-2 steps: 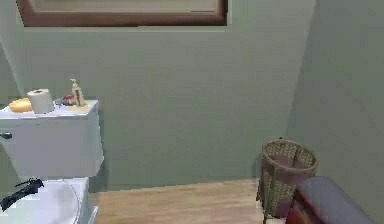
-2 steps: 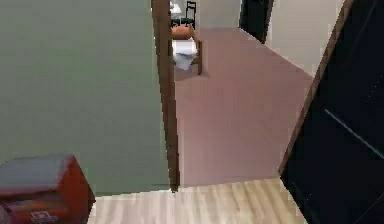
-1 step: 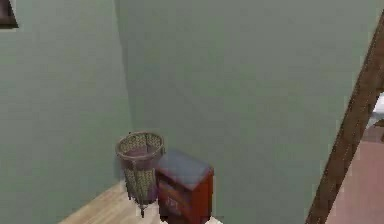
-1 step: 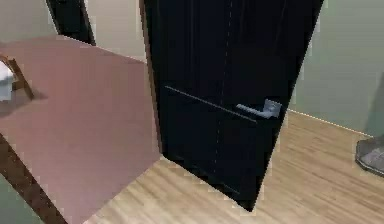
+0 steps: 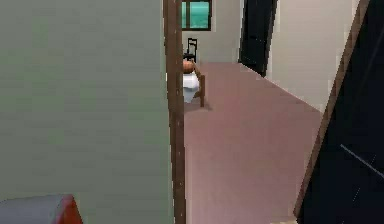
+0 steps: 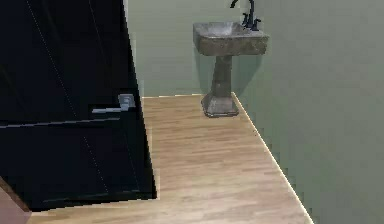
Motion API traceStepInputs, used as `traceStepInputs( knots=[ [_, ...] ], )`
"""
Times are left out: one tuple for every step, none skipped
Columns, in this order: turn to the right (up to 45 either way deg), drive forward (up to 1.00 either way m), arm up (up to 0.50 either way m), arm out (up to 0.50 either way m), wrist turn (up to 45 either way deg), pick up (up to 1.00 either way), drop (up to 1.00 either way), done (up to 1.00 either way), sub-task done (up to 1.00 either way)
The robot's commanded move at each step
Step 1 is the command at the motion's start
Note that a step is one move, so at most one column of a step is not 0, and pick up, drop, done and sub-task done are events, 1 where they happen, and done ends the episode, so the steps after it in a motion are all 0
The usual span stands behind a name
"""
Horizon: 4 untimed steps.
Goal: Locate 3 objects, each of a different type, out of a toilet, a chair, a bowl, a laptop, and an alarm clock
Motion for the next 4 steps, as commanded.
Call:
traceStepInputs(
  knots=[
    [12.0,0.00,0.00,0.00,0.0,0.00,0.00,0.00,0.00],
    [0.0,0.80,0.00,0.00,0.0,0.00,0.00,0.00,0.00],
    [-18.0,0.00,0.00,0.00,0.0,0.00,0.00,0.00,0.00],
    [0.0,1.00,0.00,0.00,0.0,0.00,0.00,0.00,0.00]
  ],
)
